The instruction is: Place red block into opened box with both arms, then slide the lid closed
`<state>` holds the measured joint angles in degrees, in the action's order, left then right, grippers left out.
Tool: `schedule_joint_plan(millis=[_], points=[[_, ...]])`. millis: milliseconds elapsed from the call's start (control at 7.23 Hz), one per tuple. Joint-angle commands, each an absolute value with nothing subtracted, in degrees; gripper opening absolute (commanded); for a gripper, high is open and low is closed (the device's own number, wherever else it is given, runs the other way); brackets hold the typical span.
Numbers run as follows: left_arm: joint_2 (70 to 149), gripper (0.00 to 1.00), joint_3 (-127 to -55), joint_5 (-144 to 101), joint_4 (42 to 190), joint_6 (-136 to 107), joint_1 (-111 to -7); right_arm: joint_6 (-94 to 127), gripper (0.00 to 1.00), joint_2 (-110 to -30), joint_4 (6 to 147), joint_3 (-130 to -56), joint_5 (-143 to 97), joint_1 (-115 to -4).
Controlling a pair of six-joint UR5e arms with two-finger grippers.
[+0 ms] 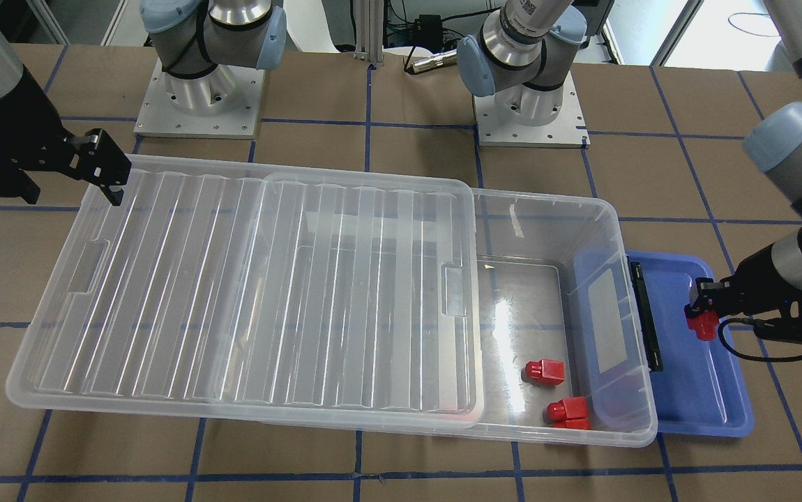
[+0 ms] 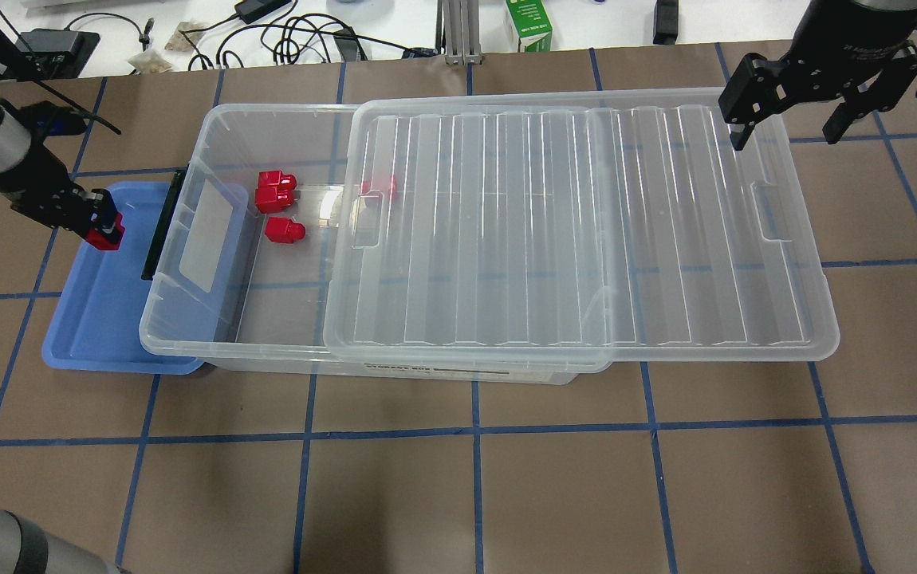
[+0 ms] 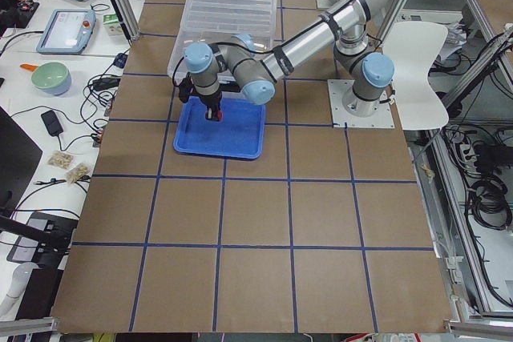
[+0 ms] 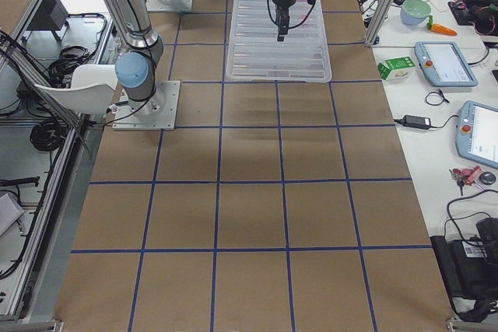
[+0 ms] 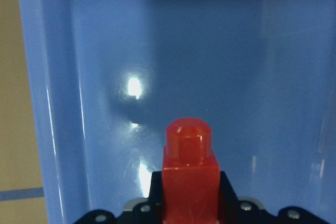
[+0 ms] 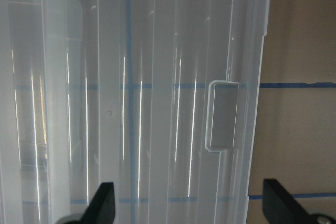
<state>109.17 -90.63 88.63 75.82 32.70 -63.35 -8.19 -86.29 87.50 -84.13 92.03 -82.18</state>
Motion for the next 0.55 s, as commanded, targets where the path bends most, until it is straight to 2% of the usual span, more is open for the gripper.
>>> schedule_joint_plan(millis=[0, 415], points=[[103.6, 0.00, -85.3, 88.9, 85.9, 26.3, -70.3, -8.2, 1.00, -86.7, 87.5, -84.2, 92.1, -82.2], [100.8, 0.00, -88.0, 88.6, 85.3, 13.7, -81.8, -8.2, 1.00, -87.4, 87.5, -85.3, 92.2, -82.2]])
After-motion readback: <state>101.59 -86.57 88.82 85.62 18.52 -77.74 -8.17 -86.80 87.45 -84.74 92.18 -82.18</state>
